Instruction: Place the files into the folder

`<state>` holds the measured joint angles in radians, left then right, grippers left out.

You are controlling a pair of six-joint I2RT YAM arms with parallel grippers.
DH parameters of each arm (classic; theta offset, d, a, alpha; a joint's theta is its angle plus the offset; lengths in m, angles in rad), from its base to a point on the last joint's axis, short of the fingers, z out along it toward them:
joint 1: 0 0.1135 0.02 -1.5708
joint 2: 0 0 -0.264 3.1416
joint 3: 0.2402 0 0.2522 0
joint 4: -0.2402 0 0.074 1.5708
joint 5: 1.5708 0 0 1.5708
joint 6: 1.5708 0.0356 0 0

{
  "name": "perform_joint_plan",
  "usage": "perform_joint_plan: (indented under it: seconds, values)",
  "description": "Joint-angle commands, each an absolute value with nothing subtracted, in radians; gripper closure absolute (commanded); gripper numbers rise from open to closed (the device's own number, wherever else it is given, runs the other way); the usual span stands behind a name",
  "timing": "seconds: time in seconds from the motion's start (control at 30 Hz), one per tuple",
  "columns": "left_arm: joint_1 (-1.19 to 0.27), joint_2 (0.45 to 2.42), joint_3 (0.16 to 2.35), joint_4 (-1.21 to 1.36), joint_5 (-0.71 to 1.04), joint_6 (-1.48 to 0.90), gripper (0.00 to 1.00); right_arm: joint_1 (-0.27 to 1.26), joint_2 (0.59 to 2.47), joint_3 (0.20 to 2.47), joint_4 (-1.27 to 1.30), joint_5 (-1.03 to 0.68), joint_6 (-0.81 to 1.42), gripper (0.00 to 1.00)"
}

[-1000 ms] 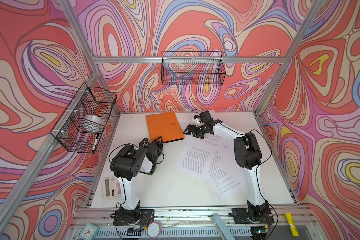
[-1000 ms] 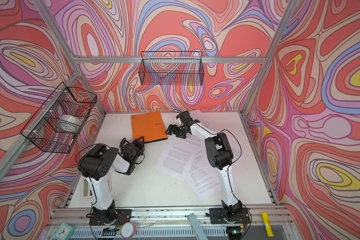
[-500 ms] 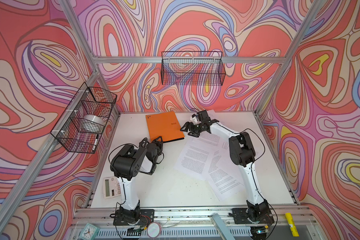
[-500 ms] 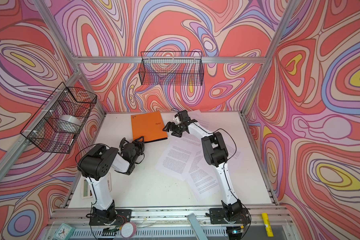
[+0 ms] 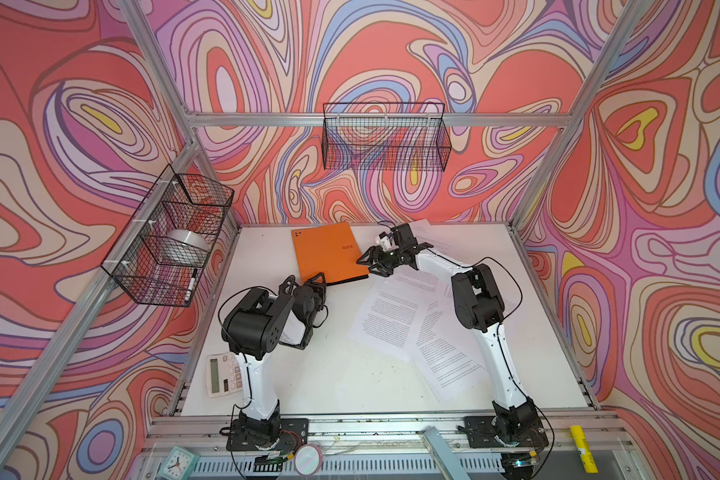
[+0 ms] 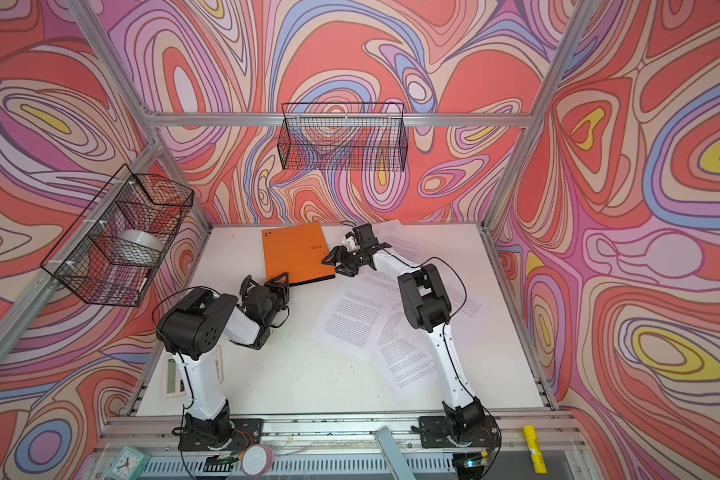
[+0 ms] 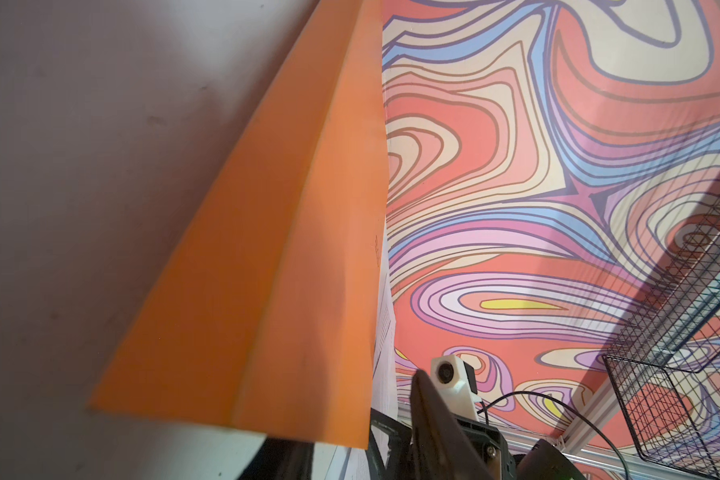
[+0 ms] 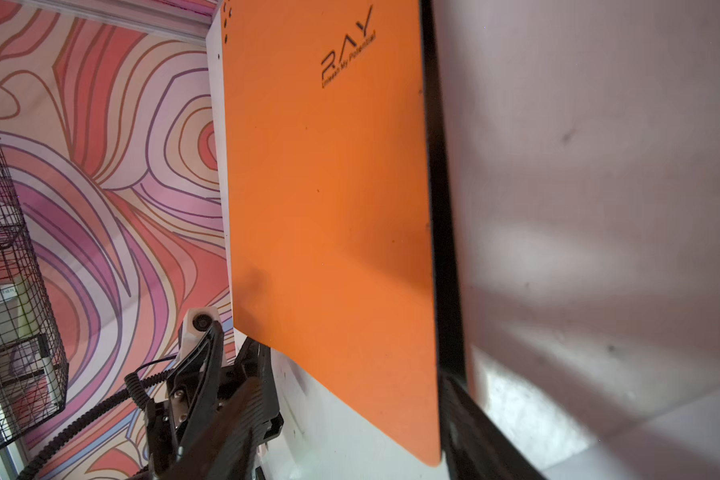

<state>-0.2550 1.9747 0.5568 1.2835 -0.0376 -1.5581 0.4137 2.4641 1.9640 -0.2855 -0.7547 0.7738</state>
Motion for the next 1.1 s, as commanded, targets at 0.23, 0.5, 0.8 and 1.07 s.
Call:
perform_joint_plan:
  seconds: [0.23, 0.5, 0.8, 1.07]
  values:
    - [-0.250, 1.994, 0.578, 1.360, -0.024, -1.582, 0.62, 0.418, 2.511, 1.960, -0.138, -0.830, 0.877, 0.48]
    - [-0.250, 1.983, 0.575, 1.359, -0.023, -1.577, 0.62, 0.419, 2.534, 1.969, -0.085, -0.818, 0.902, 0.81]
    - [-0.236, 1.815, 0.526, 1.144, 0.148, -1.447, 0.30, 0.414, 2.311, 1.771, -0.140, -0.693, 0.780, 1.00]
    - [-0.261, 1.539, 0.416, 0.793, 0.278, -1.291, 0.21, 0.397, 2.178, 1.580, -0.067, -0.633, 0.808, 1.00]
